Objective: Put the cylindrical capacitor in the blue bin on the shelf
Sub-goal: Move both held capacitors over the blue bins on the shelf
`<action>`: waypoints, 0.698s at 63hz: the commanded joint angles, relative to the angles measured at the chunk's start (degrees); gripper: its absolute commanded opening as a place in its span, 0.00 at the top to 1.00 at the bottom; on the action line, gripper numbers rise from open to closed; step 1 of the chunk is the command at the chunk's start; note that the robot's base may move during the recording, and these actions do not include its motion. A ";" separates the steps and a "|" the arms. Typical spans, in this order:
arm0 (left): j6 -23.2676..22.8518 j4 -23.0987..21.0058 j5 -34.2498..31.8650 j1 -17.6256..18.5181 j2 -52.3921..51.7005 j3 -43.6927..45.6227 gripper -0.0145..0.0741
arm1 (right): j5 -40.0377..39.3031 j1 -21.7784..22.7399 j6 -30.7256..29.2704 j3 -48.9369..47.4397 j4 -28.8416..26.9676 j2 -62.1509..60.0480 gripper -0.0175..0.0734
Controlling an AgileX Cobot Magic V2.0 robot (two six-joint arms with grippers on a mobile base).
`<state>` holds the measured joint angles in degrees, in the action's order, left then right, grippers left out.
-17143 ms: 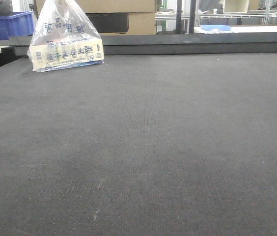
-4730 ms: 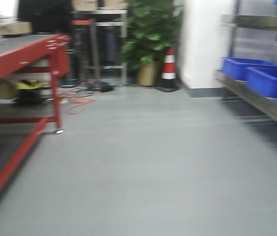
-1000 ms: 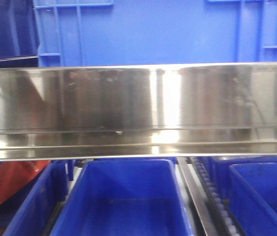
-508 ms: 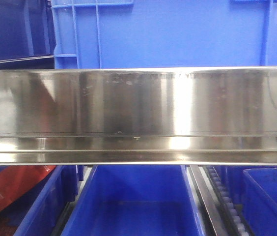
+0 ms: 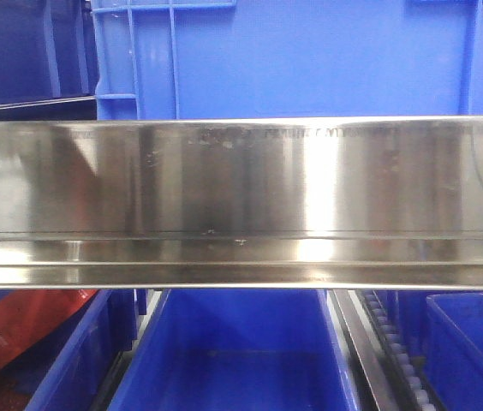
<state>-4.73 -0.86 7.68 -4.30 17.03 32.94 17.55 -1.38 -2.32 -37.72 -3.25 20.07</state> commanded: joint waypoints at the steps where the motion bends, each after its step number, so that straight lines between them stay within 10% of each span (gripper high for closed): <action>1: -0.36 -0.66 0.87 1.49 4.09 4.32 0.96 | -2.76 -0.01 -0.79 -2.83 0.09 2.59 0.99; 28: 1.54 3.77 1.02 26.71 36.64 27.53 0.96 | -4.36 -10.23 -1.83 -17.93 0.09 28.40 0.99; 44: 1.54 3.66 -4.63 30.60 53.64 36.26 0.96 | -9.57 -18.57 -1.83 -23.97 0.21 42.39 0.99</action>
<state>-3.31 2.59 6.22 25.76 66.37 66.32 12.13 -18.27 -3.66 -59.71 -3.25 58.82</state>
